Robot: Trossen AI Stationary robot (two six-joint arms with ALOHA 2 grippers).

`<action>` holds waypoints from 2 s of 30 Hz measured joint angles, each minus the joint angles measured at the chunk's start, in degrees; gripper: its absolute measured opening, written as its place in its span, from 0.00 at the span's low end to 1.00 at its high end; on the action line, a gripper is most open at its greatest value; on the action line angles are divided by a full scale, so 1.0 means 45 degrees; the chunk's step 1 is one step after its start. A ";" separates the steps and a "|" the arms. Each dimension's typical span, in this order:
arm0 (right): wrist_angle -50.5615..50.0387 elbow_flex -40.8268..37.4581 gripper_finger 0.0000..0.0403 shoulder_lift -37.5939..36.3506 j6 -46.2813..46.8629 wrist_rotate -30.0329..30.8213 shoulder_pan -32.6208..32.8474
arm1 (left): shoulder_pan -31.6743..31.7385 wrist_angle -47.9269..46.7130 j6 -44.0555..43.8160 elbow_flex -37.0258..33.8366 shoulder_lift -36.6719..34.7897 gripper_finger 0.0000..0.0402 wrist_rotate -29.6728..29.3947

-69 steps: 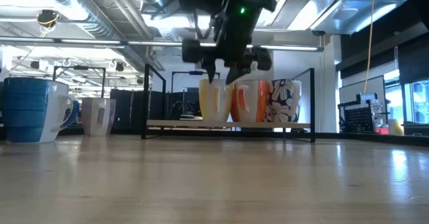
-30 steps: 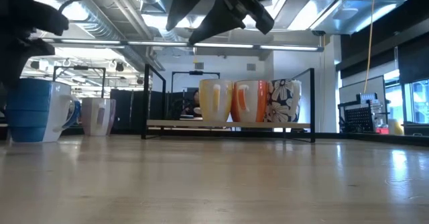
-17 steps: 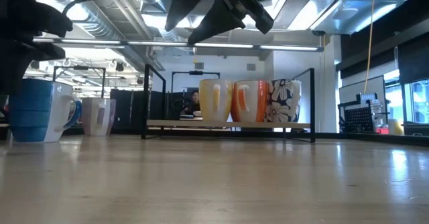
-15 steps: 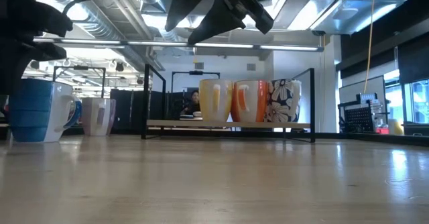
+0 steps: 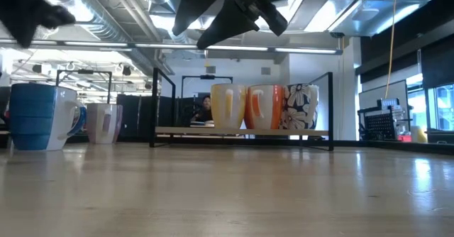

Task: Place coffee mugs
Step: Put the blue mug on the shelf

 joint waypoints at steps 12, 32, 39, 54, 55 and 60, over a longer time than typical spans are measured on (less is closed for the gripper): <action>-0.0002 0.0005 0.43 0.0000 -0.0269 -0.0149 0.0000 | 0.1322 -0.0429 0.1018 -0.0820 -0.0103 0.32 -0.0912; -0.0112 0.0010 0.43 0.0000 -0.0284 -0.0229 0.0000 | 0.2089 0.1120 0.2421 -0.2363 0.1925 0.21 -0.0276; -0.0153 0.0010 0.43 -0.0035 -0.0284 -0.0244 0.0000 | 0.1953 0.2251 0.3128 -0.2009 0.1987 0.04 0.0435; -0.3297 0.0015 0.43 -0.1557 0.0084 -0.0269 -0.0091 | 0.1394 0.4348 0.5116 0.0977 0.5586 0.03 0.0436; -0.3531 0.0015 0.43 -0.1585 0.0160 -0.0354 -0.0092 | 0.1394 0.4526 0.5286 0.1167 0.5891 0.03 0.0450; -0.4242 0.0015 0.43 -0.1588 0.0734 -0.0472 -0.0092 | 0.1394 0.4630 0.6173 0.2103 0.7241 0.03 0.0440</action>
